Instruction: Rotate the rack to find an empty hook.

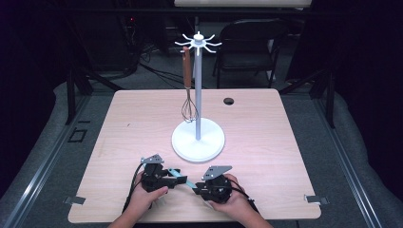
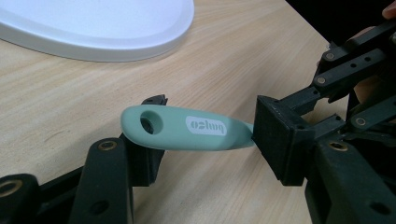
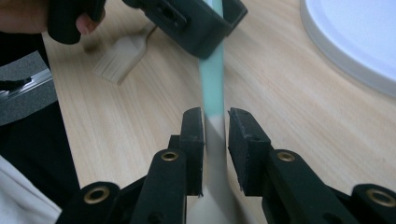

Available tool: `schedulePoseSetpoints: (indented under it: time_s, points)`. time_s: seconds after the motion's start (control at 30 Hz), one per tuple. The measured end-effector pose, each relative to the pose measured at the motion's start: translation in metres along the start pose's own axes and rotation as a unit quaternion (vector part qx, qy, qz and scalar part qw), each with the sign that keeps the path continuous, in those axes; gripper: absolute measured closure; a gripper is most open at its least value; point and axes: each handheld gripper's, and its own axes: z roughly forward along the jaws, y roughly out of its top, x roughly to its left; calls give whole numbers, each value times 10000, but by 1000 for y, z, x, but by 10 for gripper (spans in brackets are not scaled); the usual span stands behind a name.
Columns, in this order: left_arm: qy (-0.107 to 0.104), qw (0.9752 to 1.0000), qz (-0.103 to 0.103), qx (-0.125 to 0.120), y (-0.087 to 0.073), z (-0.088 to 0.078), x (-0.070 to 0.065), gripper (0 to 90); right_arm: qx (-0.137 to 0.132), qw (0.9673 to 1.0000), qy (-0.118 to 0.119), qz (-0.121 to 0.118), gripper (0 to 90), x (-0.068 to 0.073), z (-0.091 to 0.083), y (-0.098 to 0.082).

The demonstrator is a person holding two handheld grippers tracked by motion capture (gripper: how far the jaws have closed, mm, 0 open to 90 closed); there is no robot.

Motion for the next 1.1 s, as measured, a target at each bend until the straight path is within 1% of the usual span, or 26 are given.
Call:
schedulePoseSetpoints:
  time_s: [0.03, 0.07, 0.13, 0.2, 0.23, 0.37, 0.47, 0.5, 0.57, 0.63, 0.7, 0.73, 0.77, 0.83, 0.9, 0.93, 0.97, 1.03, 1.07, 1.1]
  points:
    - [0, 10000, -1, -1, 0, 0, 0, 447, 103, 9999, 18, -8, 755, -1, -1, -1]
    - [0, 10000, -1, -1, 0, 0, 0, 448, 94, 9999, 2, 55, 756, -1, -1, -2]
    - [8, 10000, -9, 0, 0, 0, 0, 448, 109, 9999, 8, 79, 758, -1, -2, -2]
    - [8, 10000, 1, 4, 0, 0, 0, 448, 181, 9997, 68, 156, 762, -2, -2, -3]
    - [12, 10000, -2, 4, 0, 0, 0, 448, 263, 9996, 46, 130, 766, -2, -3, -3]
    - [25, 10000, -19, 4, 0, 1, 0, 448, 335, 9993, 60, 181, 790, -3, 0, -4]
    - [34, 10000, -34, -25, 1, 0, 0, 448, 346, 9993, 65, 150, 795, -3, -1, -4]
    - [30, 10000, -40, -63, 1, 0, 0, 449, 336, 9994, 41, 73, 804, -2, -1, -3]
    - [39, 9999, -104, -123, 1, -2, 0, 451, 332, 9994, 42, 29, 808, -2, -2, -2]
    - [12, 9995, -213, -225, 1, -2, -1, 453, 225, 9997, -23, 23, 809, 1, -1, -1]
    - [4, 9995, -215, -239, 1, -2, -2, 440, 189, 9998, -64, 9, 810, 2, -1, -1]
    - [19, 9994, -217, -272, 1, -2, -3, 440, 84, 9999, -83, 64, 810, 3, -1, 0]
    - [4, 9994, -217, -287, 1, -1, -4, 440, 67, 9999, -123, 42, 810, 2, -2, 1]
    - [-58, 9990, -252, -364, 1, 1, -8, 449, -110, 9997, -189, 100, 810, 4, -3, 3]
    - [-82, 9988, -277, -386, 2, 2, -9, 463, -151, 9996, -222, 111, 810, 4, -3, 3]
    - [-112, 9985, -358, -396, 2, 5, -13, 482, -216, 9993, -262, 148, 810, 5, -3, 5]
    - [-157, 9984, -373, -406, 2, 5, -15, 495, -270, 9991, -287, 170, 810, 5, -3, 5]
    - [-182, 9981, -390, -451, 2, 6, -19, 524, -334, 9987, -306, 222, 810, 6, -3, 5]
    - [-182, 9981, -390, -451, 2, 6, -19, 534, -334, 9987, -306, 222, 810, 6, -3, 5]
    - [-167, 9982, -358, -455, 3, 7, -21, 534, -362, 9985, -330, 240, 810, 7, -3, 5]
